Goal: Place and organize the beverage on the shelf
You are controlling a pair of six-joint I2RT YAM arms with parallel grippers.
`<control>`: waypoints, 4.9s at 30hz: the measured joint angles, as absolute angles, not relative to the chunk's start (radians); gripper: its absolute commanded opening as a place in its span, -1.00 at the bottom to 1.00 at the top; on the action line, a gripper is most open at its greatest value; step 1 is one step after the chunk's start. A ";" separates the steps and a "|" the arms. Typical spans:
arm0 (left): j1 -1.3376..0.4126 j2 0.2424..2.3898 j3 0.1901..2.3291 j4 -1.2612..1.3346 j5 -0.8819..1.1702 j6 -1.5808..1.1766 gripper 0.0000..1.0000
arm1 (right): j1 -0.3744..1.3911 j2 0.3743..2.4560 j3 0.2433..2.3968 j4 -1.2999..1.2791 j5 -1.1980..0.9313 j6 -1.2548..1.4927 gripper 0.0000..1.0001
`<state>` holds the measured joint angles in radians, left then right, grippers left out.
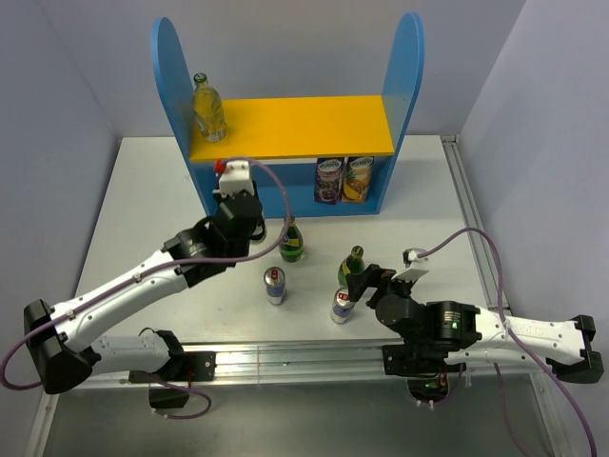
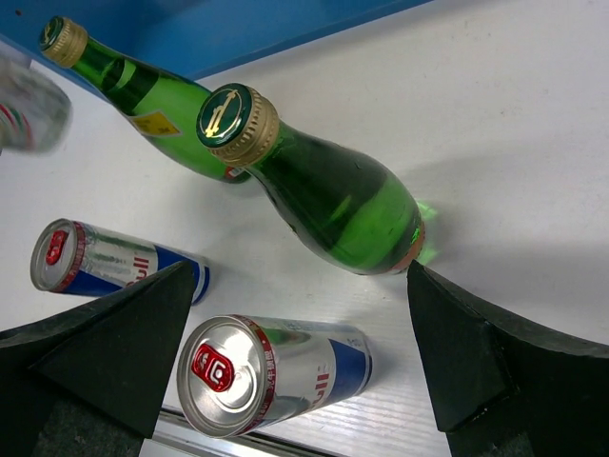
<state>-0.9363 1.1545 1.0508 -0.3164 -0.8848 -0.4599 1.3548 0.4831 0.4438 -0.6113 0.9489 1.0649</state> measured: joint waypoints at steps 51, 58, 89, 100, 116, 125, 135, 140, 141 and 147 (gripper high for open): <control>-0.562 1.809 2.053 -0.268 -0.754 -0.111 0.43 | 1.355 0.432 0.417 -0.583 0.941 1.032 0.99; -0.561 1.805 2.048 -0.260 -0.745 -0.118 0.99 | 1.355 0.435 0.417 -0.583 0.941 1.036 0.99; -1.017 1.151 0.775 -0.101 -0.639 -0.491 0.99 | 1.355 0.468 0.417 -0.588 0.942 1.055 0.99; -1.044 1.379 0.787 0.102 -0.625 -0.519 0.99 | 1.355 0.457 0.417 -0.591 0.942 1.059 0.99; -1.019 1.577 0.876 0.176 -0.675 -0.487 0.99 | 1.355 0.447 0.417 -0.591 0.942 1.058 0.99; -0.956 1.617 0.879 0.223 -0.673 -0.464 0.97 | 1.355 0.447 0.417 -0.591 0.942 1.058 0.99; -0.922 1.642 0.891 0.275 -0.640 -0.448 -0.33 | 1.355 0.459 0.417 -0.590 0.942 1.057 1.00; -0.917 1.649 0.897 0.281 -0.636 -0.443 -0.96 | 1.355 0.467 0.417 -0.590 0.942 1.057 1.00; -0.917 1.649 0.897 0.281 -0.636 -0.443 -0.99 | 1.355 0.469 0.417 -0.590 0.942 1.057 1.00; -0.914 1.649 0.898 0.278 -0.640 -0.440 -0.99 | 1.355 0.472 0.417 -0.590 0.942 1.057 1.00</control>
<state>-0.9142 1.6489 0.8982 0.2783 -0.6399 -0.4404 1.3548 0.4717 0.4168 -0.5903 0.9424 1.0569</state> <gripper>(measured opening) 0.602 0.998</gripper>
